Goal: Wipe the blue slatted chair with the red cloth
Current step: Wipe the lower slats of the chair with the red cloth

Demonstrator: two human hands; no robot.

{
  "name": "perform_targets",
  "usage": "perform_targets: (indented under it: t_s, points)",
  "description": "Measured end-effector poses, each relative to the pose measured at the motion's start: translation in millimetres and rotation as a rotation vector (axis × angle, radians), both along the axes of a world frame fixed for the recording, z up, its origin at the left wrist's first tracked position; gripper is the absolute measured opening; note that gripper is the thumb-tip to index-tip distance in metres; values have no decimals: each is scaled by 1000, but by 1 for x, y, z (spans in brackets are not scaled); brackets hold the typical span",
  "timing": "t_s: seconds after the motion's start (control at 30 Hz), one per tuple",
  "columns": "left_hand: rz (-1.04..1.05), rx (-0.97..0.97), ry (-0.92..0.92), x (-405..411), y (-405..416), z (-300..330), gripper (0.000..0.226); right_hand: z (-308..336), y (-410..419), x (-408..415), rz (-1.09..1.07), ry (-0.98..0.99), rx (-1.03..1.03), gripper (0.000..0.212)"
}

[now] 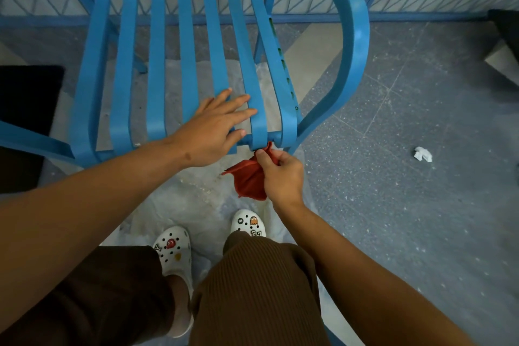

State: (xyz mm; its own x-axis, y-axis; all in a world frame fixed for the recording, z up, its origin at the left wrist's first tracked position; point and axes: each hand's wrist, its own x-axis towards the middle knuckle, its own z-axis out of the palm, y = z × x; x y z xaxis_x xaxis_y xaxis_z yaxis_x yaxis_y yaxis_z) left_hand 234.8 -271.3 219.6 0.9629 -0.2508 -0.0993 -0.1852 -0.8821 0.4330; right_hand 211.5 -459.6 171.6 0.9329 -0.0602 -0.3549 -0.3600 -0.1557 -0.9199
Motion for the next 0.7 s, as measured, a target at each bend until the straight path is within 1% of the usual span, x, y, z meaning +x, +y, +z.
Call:
perform_targets:
  t_s: [0.13, 0.23, 0.33, 0.4, 0.5, 0.57, 0.63, 0.7]
  points:
    - [0, -47, -9, 2, 1, 0, 48, 13, -2, -3, -16, -61, 60, 9]
    - [4, -73, -15, 3, 2, 2, 44, 20, -4, -7, 30, -147, 95, 7]
    - [6, -77, -28, 0, 1, 2, 42, 25, -10, -9, 117, -207, 91, 17]
    - [25, -91, -91, -6, -2, 5, 40, 24, -21, -7, 130, -203, 34, 20]
    - [85, -153, -223, -19, -14, 13, 36, 19, -42, -3, 79, -197, -96, 21]
    - [96, -190, -256, -26, -22, 13, 30, 21, -53, 0, 48, -201, -113, 21]
    - [95, -193, -272, -27, -29, 11, 29, 28, -60, 9, 42, -279, -176, 18]
    - [92, -167, -271, -24, -32, 7, 32, 36, -64, 25, 77, -436, -308, 16]
